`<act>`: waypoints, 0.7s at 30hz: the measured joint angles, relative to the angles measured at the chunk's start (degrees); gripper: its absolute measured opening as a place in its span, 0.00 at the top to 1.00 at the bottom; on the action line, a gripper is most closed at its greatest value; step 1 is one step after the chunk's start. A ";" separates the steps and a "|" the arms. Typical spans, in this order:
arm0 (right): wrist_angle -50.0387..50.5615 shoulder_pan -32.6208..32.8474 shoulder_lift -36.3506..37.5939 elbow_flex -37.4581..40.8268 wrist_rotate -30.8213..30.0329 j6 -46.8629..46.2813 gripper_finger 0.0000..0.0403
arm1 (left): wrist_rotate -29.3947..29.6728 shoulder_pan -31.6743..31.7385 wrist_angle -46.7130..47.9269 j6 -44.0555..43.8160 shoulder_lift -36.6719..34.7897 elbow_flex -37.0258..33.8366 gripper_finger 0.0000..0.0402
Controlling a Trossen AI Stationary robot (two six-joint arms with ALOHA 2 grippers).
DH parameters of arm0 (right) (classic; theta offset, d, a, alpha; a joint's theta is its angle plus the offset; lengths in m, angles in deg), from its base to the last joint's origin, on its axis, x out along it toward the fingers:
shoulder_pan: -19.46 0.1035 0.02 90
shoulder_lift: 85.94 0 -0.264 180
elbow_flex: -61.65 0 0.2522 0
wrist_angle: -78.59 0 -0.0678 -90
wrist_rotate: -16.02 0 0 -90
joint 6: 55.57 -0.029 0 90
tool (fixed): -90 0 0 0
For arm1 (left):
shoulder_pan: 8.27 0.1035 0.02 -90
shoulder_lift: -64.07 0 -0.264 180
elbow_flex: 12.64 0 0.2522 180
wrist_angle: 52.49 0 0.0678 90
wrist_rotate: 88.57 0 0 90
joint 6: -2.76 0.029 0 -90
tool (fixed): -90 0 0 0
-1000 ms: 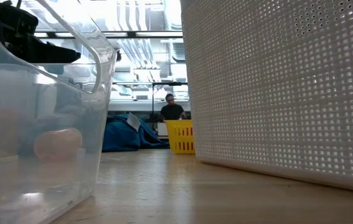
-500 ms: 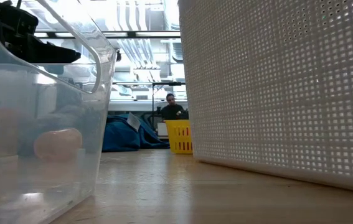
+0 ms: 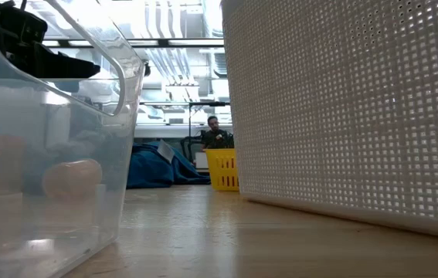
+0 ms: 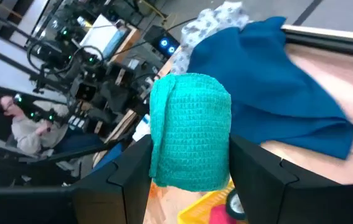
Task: Pick & place medical supplies in basket/bin
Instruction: Put the light blue bandage into the yellow bin
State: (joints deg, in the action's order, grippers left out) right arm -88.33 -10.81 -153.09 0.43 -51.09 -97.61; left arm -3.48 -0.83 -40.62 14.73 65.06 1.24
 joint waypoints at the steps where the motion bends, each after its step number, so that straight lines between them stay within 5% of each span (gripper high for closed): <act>1: -0.75 1.35 -0.71 0.01 -1.02 0.07 0.53 | 0.00 0.00 0.00 -0.02 -0.02 0.00 0.71; 12: -1.51 7.99 -11.76 0.04 -4.64 5.82 0.53 | 0.01 0.00 0.00 -0.02 -0.02 0.00 0.71; 21: 0.98 8.01 -20.34 -3.57 0.22 6.99 0.53 | 0.02 0.00 0.00 0.00 -0.01 -0.01 0.71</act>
State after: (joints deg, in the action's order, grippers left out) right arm -87.35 -2.80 -173.43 -3.14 -50.87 -90.63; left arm -3.46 -0.82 -40.62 14.73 65.05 1.23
